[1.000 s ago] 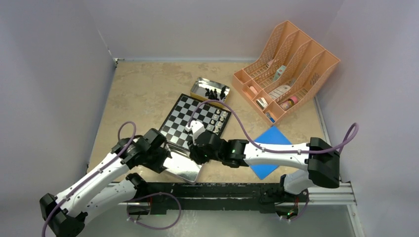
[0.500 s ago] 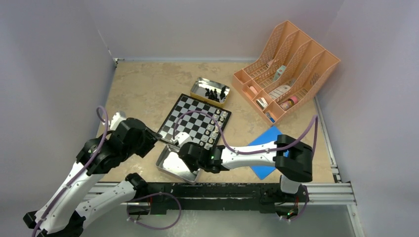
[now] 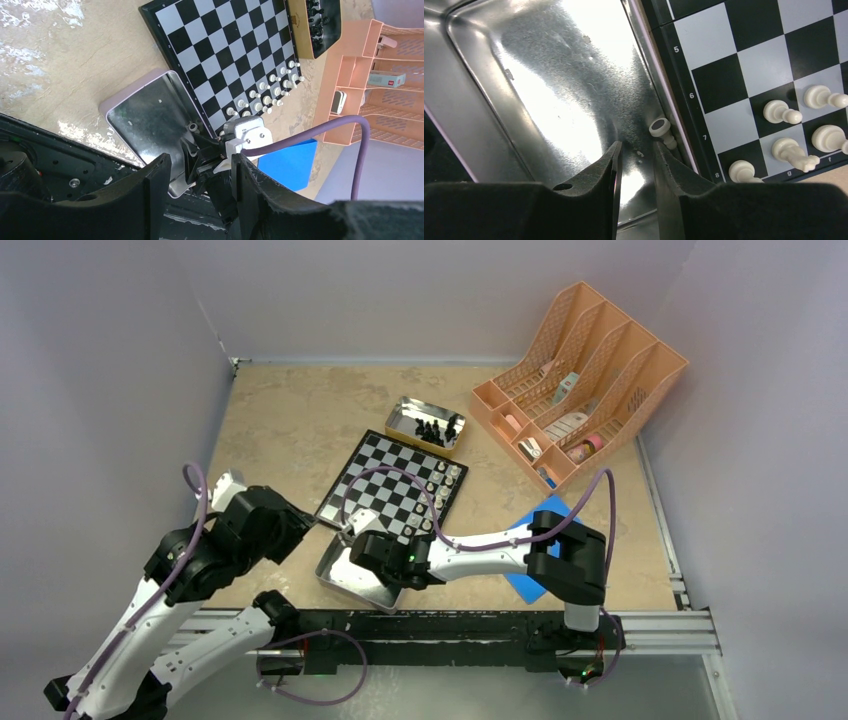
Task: Set up the chess pieces on the board
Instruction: Pick up the chess piece from the storage box.
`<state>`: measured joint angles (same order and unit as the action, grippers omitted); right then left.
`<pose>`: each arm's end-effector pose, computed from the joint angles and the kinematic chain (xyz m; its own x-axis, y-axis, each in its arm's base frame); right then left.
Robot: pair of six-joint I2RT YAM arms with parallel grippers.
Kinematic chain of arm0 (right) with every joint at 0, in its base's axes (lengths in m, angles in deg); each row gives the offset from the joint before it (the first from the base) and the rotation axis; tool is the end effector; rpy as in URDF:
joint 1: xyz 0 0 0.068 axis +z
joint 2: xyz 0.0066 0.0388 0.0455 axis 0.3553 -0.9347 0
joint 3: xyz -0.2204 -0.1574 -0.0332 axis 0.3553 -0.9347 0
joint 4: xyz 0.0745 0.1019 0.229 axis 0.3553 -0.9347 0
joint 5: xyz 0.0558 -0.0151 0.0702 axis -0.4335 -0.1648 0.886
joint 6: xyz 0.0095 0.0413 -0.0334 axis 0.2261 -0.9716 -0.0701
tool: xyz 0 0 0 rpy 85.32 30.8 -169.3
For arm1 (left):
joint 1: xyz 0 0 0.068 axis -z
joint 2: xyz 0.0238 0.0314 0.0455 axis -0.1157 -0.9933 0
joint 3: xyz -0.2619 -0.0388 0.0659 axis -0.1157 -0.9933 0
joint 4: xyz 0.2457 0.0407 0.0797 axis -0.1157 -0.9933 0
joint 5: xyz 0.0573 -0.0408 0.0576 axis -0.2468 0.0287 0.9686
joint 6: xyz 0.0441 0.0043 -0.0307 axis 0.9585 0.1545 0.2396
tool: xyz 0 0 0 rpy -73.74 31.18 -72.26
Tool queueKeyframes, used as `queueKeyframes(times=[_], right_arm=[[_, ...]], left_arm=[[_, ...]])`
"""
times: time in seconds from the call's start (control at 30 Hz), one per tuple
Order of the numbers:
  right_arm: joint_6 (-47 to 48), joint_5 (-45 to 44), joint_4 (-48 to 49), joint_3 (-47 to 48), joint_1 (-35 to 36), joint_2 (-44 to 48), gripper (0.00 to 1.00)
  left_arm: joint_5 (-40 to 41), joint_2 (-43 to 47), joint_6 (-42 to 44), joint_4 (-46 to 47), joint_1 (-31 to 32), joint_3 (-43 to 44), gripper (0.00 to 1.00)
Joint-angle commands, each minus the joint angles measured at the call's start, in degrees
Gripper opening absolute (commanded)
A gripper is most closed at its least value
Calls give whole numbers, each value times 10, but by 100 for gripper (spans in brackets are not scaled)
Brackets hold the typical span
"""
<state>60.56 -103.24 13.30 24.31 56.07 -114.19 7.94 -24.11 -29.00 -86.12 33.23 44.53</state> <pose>0.1030 0.3831 0.1799 -0.5244 -0.4642 -0.7138 -0.6877 0.7252 0.0336 0.0679 -0.0384 0.3530 -0.4705 -0.7948 -0.3832 -0.5451 0.6034 -0.5821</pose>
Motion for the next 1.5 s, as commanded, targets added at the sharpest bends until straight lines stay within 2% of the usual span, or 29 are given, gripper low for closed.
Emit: queueKeyframes(times=[0.0,0.47,1.47], right_arm=[[-2,-35,-17,24,3,9,32],[-3,-47,-25,38,3,-14,32],[10,-77,-22,54,3,-21,33]], left_arm=[[22,-7,15,14,-1,2,48],[36,-21,49,37,0,1,48],[38,-10,36,23,-1,3,47]])
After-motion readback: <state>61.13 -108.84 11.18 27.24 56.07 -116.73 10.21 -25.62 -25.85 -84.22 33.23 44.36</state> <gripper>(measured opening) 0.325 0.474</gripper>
